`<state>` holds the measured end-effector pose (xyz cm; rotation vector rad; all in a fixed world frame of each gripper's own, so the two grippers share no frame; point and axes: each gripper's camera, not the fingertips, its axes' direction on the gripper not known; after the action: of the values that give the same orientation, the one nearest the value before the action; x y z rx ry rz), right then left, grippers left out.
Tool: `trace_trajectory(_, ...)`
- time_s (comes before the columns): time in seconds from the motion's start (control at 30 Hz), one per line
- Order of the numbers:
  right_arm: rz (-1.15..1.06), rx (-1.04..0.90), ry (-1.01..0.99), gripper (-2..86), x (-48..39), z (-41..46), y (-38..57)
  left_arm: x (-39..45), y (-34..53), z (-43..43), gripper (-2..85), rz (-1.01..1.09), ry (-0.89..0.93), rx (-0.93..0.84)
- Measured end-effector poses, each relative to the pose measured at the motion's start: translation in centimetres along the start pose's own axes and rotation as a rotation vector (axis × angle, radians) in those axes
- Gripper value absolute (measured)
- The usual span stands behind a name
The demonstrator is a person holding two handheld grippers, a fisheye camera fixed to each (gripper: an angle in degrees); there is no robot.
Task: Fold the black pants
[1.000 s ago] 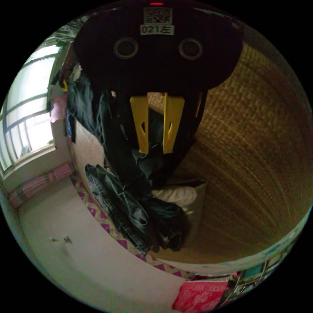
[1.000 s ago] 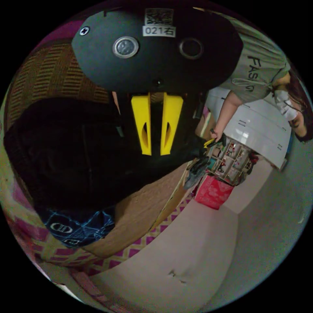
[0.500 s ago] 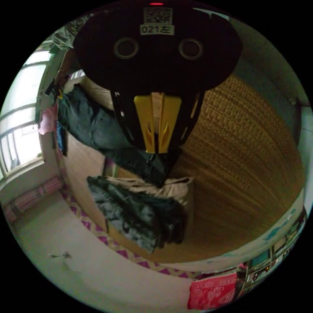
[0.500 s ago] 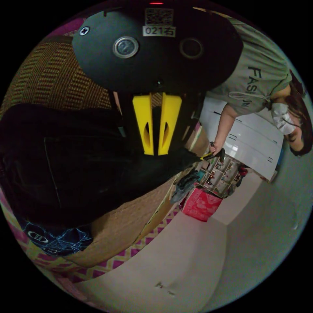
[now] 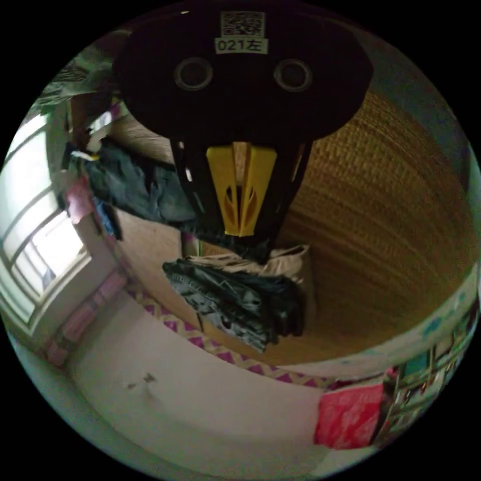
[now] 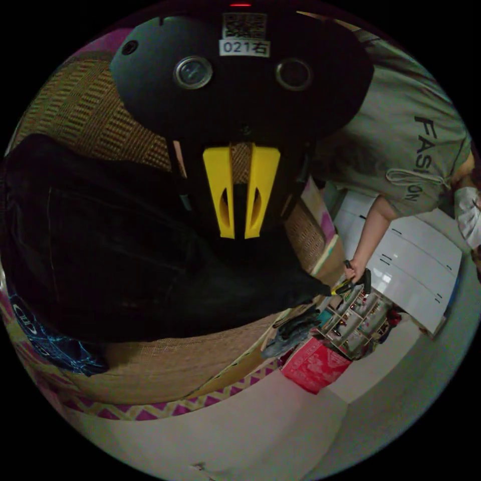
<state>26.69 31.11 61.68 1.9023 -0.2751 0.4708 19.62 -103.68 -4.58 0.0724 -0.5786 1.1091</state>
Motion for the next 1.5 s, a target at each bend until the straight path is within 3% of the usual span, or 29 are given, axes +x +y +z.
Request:
trace_trajectory(0.17, -0.004, 0.022, -0.040, 2.5, -0.8, 0.6, -0.7, 3.8, -3.2, 5.2, 1.3, 0.176, -0.244, -0.132)
trace_trajectory(0.27, -0.013, 0.034, -0.039, 2.6, -1.4, 0.5, -0.5, 5.1, -3.8, 3.2, 0.6, 0.182, -0.289, 0.038)
trace_trajectory(0.33, -0.007, 0.046, -0.031, 2.6, -1.5, 0.4, -0.2, 6.0, -3.6, 1.9, 1.0, 0.226, -0.212, 0.116)
trace_trajectory(0.37, -0.004, 0.046, -0.030, 2.6, -1.4, 0.4, -0.2, 6.1, -3.7, 2.3, 2.0, 0.237, -0.189, 0.080)
trace_trajectory(0.43, 0.003, 0.046, -0.034, 2.6, -1.2, 0.6, -0.1, 6.6, -3.7, 5.9, 5.1, 0.302, -0.148, -0.159)
trace_trajectory(0.53, 0.007, 0.038, -0.042, 2.7, -0.9, 1.1, -0.3, 7.0, -2.8, 9.1, 7.1, 0.366, -0.252, -0.289)
trace_trajectory(0.6, 0.023, 0.033, -0.057, 2.7, -0.6, 1.4, -0.4, 6.7, -2.5, 10.3, 6.9, 0.351, -0.221, -0.344)
trace_trajectory(0.77, 0.038, 0.029, -0.080, 2.7, -0.2, 1.7, -0.2, 8.1, -2.3, 9.7, -0.3, 0.408, -0.201, -0.299)
trace_trajectory(0.93, 0.058, 0.053, -0.061, 2.8, 0.1, 1.0, 0.2, 11.0, -2.8, 6.7, -0.9, 0.474, -0.243, -0.080)
trace_trajectory(1.1, 0.061, 0.062, -0.067, 2.8, 0.0, 0.6, 0.5, 11.1, -1.4, 11.3, -0.9, 0.525, -0.371, -0.215)
trace_trajectory(1.23, 0.053, 0.062, -0.057, 2.9, -0.5, 0.0, 1.1, 11.0, -0.5, 11.1, -1.0, 0.458, -0.379, -0.193)
trace_trajectory(1.33, 0.056, 0.069, -0.056, 2.9, -0.4, -0.7, 1.7, 11.2, 0.0, 8.6, -1.0, 0.371, -0.582, -0.120)
trace_trajectory(1.37, 0.057, 0.071, -0.054, 3.0, -0.3, -0.9, 1.8, 11.3, 0.3, 8.0, -1.0, 0.371, -0.569, -0.099)
trace_trajectory(1.43, 0.060, 0.079, -0.051, 2.9, -0.1, -1.2, 2.2, 12.0, 1.8, 6.4, -0.9, 0.399, -0.281, -0.092)
trace_trajectory(1.5, 0.064, 0.080, -0.055, 3.0, 0.1, -1.2, 2.5, 12.9, 3.1, 6.8, -0.9, 0.440, -0.139, -0.171)
